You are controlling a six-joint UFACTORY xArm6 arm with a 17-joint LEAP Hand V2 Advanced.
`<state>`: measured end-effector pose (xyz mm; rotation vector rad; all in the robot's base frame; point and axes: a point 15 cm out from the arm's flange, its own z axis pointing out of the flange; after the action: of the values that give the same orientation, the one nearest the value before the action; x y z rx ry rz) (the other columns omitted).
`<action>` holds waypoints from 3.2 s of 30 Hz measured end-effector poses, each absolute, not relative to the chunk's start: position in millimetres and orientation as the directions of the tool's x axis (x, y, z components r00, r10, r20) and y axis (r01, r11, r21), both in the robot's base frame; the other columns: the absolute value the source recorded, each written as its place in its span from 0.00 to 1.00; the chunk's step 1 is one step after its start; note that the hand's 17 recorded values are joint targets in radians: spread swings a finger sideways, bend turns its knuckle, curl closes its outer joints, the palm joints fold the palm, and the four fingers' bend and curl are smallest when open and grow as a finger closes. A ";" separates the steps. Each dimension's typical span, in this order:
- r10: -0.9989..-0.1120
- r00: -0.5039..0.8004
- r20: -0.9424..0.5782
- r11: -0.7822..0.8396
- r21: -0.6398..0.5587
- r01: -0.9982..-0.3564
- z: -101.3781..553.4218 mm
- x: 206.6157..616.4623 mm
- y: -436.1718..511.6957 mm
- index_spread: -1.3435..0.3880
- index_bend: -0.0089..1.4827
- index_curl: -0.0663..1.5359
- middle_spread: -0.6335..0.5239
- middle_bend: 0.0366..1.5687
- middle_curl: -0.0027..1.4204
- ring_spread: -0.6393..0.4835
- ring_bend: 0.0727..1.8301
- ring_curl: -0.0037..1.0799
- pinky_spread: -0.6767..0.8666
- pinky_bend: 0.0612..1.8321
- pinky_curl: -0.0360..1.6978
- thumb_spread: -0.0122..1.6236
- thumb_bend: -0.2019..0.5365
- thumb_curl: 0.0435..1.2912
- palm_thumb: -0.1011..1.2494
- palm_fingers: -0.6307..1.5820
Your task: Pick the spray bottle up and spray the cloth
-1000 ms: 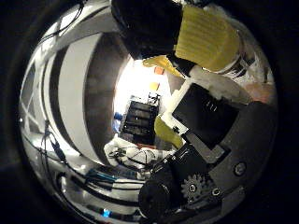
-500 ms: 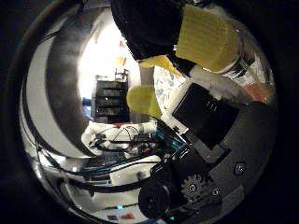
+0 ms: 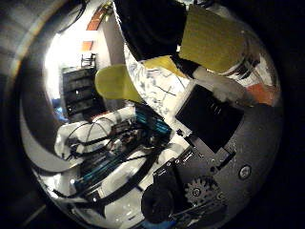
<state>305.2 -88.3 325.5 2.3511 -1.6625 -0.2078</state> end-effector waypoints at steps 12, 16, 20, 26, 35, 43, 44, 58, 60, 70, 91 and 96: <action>-0.921 0.361 0.147 -0.293 0.349 -0.890 294.5 291.2 -95.1 0.67 0.79 0.47 0.49 0.85 0.40 0.43 0.78 0.55 0.30 0.55 0.72 0.58 0.25 0.56 0.84 0.83; -0.921 0.359 0.153 -0.298 0.319 -0.900 298.1 295.8 -94.4 0.67 0.79 0.47 0.49 0.85 0.40 0.43 0.78 0.55 0.30 0.55 0.72 0.58 0.25 0.56 0.84 0.83; -0.909 0.363 0.203 -0.308 0.257 -0.916 309.2 308.2 -100.6 0.67 0.79 0.47 0.49 0.85 0.40 0.43 0.78 0.55 0.30 0.55 0.72 0.58 0.25 0.56 0.85 0.83; -0.937 0.301 0.177 -0.267 0.190 -0.945 330.7 312.8 -106.3 0.67 0.80 0.47 0.49 0.85 0.40 0.43 0.78 0.55 0.30 0.54 0.72 0.58 0.25 0.55 0.85 0.83; -0.950 0.267 -0.159 -0.252 -0.111 -0.961 388.8 354.3 -21.7 0.67 0.79 0.46 0.49 0.86 0.40 0.43 0.78 0.55 0.30 0.54 0.72 0.57 0.25 0.55 0.86 0.83; -0.796 0.352 -0.493 -0.148 -0.404 -0.903 447.0 390.6 75.1 0.67 0.79 0.46 0.49 0.86 0.40 0.43 0.78 0.55 0.30 0.54 0.72 0.56 0.25 0.56 0.86 0.83; -0.776 0.355 -0.521 -0.131 -0.417 -0.899 444.2 392.9 84.7 0.67 0.79 0.46 0.49 0.86 0.40 0.43 0.78 0.55 0.30 0.54 0.72 0.56 0.25 0.56 0.86 0.83; -0.405 0.467 -0.786 0.050 -0.529 -0.847 430.0 409.0 227.2 0.67 0.79 0.46 0.49 0.85 0.39 0.43 0.79 0.55 0.30 0.54 0.72 0.56 0.25 0.57 0.87 0.83; -0.387 0.477 -0.789 0.047 -0.534 -0.844 418.3 410.9 233.9 0.67 0.79 0.46 0.49 0.85 0.39 0.43 0.79 0.55 0.30 0.54 0.72 0.56 0.25 0.57 0.87 0.83; -0.369 0.468 -0.803 0.037 -0.516 -0.856 361.1 432.5 241.1 0.67 0.79 0.46 0.49 0.85 0.39 0.43 0.79 0.54 0.30 0.54 0.72 0.56 0.25 0.57 0.87 0.83; -0.329 0.392 -0.859 0.036 -0.426 -0.904 269.3 455.0 238.3 0.67 0.78 0.47 0.50 0.85 0.39 0.44 0.78 0.53 0.29 0.54 0.70 0.57 0.25 0.57 0.84 0.83; -0.331 0.367 -0.869 0.034 -0.400 -0.916 253.2 457.8 238.6 0.67 0.77 0.47 0.50 0.84 0.39 0.43 0.77 0.53 0.28 0.54 0.68 0.58 0.25 0.57 0.84 0.83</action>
<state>457.8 238.6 253.2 3.1875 -2.4469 -1.3872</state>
